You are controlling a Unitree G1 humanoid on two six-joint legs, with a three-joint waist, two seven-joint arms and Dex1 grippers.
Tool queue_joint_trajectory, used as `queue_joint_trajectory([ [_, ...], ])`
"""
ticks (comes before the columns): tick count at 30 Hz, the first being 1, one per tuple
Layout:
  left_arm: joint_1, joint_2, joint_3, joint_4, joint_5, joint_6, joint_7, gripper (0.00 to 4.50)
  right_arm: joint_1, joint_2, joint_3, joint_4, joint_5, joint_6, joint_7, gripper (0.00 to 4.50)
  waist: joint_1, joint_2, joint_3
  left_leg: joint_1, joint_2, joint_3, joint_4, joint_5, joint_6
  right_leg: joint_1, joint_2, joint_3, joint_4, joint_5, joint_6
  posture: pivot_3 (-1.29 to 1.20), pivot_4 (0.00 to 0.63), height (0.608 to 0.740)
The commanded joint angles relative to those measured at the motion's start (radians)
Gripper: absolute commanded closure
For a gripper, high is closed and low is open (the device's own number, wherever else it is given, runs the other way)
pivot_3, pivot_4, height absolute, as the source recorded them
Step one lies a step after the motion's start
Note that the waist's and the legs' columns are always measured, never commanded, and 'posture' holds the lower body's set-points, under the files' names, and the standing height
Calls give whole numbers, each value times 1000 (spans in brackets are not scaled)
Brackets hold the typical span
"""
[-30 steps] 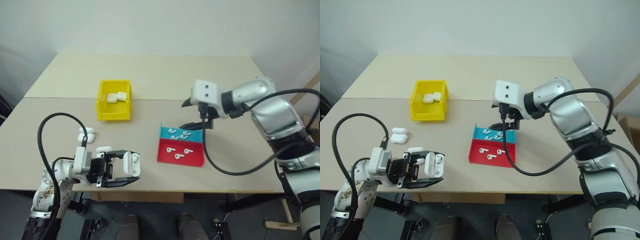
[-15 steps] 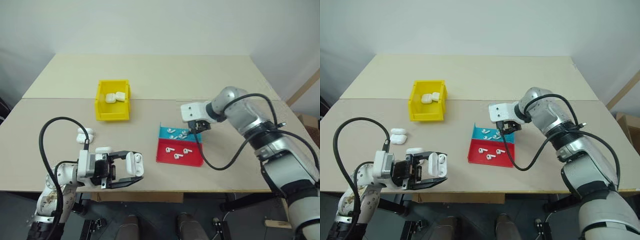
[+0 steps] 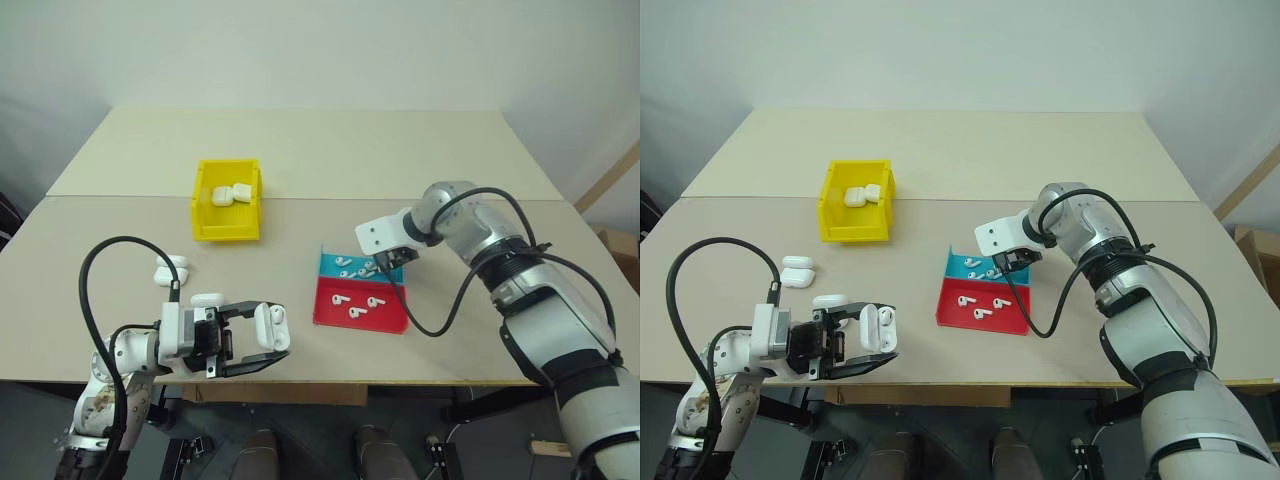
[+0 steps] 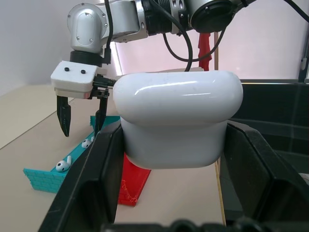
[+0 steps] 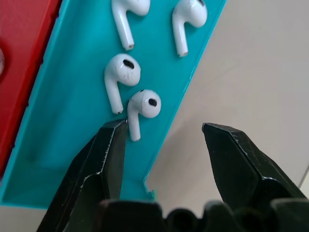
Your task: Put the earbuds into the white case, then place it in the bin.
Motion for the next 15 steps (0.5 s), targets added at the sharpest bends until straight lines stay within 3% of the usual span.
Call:
queue_joint_trajectory([
  [1, 1, 0, 3, -36, -8, -23, 8, 1717, -41, 4, -18, 21, -23, -39, -19, 1508, -1, 0, 0, 0, 0, 0, 0, 0, 0, 0, 0, 0, 0, 0, 0, 0, 150, 740],
  [15, -10, -1, -4, -27, 5, -25, 21, 1717, -52, 31, -24, 80, -67, -77, -63, 1508, -7, 0, 0, 1, 0, 0, 0, 0, 0, 1, 0, 0, 1, 0, 0, 0, 150, 740],
])
